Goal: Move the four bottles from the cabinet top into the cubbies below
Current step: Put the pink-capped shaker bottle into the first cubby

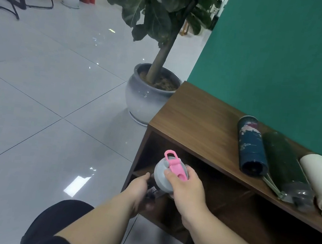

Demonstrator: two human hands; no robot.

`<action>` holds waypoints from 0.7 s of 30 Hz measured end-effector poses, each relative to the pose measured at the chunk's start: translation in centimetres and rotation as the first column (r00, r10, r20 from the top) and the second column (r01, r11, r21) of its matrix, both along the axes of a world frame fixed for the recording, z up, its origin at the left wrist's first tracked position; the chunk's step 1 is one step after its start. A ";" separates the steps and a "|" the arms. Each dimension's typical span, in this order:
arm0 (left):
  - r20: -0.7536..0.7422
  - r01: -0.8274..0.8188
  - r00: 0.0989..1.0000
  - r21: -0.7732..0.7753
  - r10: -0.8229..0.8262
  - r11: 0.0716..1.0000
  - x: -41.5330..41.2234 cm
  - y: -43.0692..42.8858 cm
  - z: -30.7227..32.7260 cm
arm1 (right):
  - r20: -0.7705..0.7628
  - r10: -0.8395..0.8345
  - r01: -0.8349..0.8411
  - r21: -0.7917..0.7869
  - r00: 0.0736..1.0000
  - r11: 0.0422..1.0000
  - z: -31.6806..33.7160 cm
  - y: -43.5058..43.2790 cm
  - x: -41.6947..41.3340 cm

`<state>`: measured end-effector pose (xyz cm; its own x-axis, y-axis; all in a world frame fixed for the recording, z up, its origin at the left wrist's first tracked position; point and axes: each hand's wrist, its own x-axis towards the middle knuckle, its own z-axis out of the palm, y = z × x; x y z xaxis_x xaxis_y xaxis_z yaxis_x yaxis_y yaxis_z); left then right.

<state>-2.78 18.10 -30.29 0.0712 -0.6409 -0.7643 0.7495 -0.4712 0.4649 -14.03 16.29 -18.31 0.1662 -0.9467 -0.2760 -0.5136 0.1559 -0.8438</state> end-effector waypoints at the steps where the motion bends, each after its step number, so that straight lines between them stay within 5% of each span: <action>1: 0.027 0.005 1.000 0.026 -0.006 1.000 0.1 -0.3 -0.2 | -0.008 -0.007 0.007 0.008 1.000 1.000 -0.2 -0.7 0.4; 7: 0.168 -0.082 0.983 0.040 0.074 0.996 1.0 -2.9 -2.6 | 0.034 -0.032 0.031 0.027 0.999 0.999 -1.8 -4.4 2.8; 12: 0.121 -0.222 0.967 -0.027 0.224 0.975 1.9 -8.4 -13.8 | 0.014 -0.030 0.030 0.008 0.999 1.000 -3.3 -6.8 4.5; 17: 0.147 -0.258 0.952 -0.077 0.267 0.963 2.0 -6.8 -4.6 | 0.056 -0.059 0.053 0.104 0.997 0.993 -4.3 -8.7 5.9; 21: 0.197 -0.260 0.944 -0.050 0.265 0.964 2.1 -7.3 -5.0 | 0.013 -0.072 0.070 0.115 0.997 0.991 -5.3 -9.7 6.6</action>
